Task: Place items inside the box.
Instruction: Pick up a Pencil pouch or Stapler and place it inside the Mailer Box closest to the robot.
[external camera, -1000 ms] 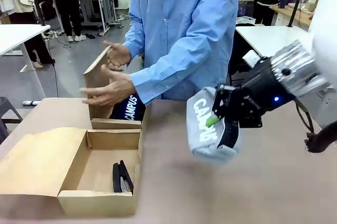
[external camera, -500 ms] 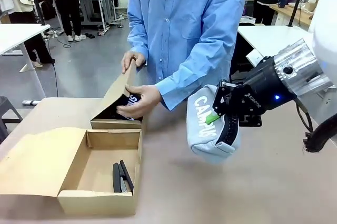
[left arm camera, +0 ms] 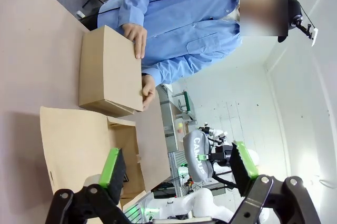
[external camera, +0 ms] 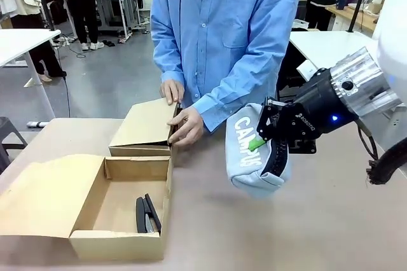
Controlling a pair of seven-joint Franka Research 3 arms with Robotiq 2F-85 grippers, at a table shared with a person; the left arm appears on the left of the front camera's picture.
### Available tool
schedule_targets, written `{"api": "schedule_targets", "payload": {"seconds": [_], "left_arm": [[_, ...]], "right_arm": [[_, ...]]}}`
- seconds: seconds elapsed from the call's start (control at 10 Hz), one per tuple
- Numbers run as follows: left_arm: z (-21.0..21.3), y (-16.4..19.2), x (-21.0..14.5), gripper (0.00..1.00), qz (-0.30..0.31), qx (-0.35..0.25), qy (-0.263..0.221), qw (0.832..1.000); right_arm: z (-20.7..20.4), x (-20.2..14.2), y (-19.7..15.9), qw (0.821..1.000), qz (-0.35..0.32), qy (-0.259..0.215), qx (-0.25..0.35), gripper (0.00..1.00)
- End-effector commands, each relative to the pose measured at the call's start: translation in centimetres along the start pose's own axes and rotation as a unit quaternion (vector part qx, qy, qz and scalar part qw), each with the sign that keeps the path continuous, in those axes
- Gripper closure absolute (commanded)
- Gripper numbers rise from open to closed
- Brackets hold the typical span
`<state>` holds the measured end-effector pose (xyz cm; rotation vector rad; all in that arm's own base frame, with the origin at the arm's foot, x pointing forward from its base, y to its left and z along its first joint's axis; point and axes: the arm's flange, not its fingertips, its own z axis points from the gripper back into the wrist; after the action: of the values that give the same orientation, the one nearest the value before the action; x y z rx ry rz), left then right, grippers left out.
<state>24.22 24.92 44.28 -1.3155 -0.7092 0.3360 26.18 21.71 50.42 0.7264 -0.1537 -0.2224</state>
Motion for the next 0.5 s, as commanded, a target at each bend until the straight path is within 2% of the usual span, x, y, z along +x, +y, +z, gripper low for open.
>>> {"api": "schedule_targets", "payload": {"seconds": [0.0,0.4], "left_arm": [[-0.1,-0.1,0.0,0.0,-0.009,-0.01,-0.005,1.0],[-0.1,-0.1,0.0,0.0,-0.009,-0.01,-0.005,1.0]], "right_arm": [[-0.1,0.6,-0.2,1.0,-0.005,0.007,0.002,0.95],[0.3,0.8,-1.7,0.998,-0.059,-0.023,-0.017,0.95]]}}
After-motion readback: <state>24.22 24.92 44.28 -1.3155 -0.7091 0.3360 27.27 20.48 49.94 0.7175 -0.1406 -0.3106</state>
